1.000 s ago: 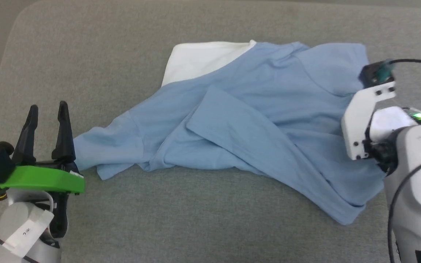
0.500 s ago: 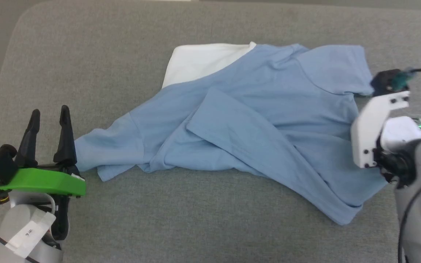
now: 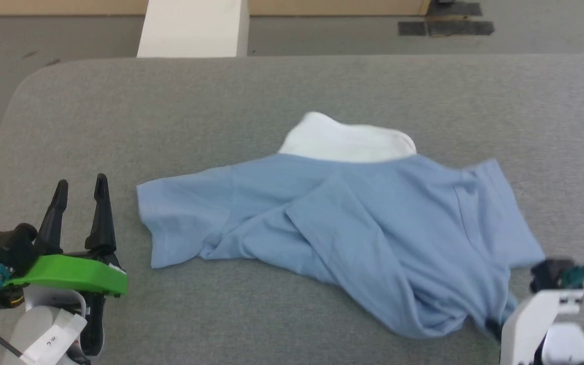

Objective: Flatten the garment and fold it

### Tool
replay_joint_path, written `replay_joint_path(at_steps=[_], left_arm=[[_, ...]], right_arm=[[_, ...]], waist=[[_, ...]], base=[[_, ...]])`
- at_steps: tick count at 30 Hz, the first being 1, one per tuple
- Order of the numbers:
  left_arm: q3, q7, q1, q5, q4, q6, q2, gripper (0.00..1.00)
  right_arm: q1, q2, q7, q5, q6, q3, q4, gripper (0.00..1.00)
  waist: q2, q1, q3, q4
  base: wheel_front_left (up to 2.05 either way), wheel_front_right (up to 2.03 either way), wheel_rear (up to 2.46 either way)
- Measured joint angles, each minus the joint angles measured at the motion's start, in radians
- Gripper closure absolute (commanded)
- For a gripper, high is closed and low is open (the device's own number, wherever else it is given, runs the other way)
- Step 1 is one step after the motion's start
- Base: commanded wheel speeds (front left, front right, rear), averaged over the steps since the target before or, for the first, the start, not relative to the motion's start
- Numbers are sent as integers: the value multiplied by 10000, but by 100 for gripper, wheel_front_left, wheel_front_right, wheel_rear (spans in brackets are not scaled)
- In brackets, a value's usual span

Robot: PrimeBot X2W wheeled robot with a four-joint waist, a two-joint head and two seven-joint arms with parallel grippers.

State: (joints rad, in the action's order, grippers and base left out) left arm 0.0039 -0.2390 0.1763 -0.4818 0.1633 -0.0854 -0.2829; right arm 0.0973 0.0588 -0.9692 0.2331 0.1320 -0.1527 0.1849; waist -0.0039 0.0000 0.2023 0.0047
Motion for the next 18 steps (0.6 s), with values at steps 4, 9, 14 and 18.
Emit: replay_joint_path(at_steps=[4, 9, 14, 18], left_arm=[[-19, 88, -106, -8, -50, 75, 2, 0], [-58, 190, -232, -35, -81, 92, 4, 0], [-65, 268, -329, -42, -107, 171, 2, 0], [-73, 324, -351, -56, -113, 263, 2, 0]], right_arm=[[335, -75, 205, 286, 0, 50, -420, 100], [141, -82, 1494, 890, 0, -326, -399, 0], [-574, -75, 3526, 2071, 0, -1358, 42, 0], [-995, -69, 4961, 2111, 0, -2067, 224, 0]], waist=[[0, 0, -198, -216], [0, 0, -363, -332], [0, 0, -443, -315], [0, 0, -513, -315]], base=[[0, 0, 0], [0, 0, 0], [0, 0, 0], [0, 0, 0]])
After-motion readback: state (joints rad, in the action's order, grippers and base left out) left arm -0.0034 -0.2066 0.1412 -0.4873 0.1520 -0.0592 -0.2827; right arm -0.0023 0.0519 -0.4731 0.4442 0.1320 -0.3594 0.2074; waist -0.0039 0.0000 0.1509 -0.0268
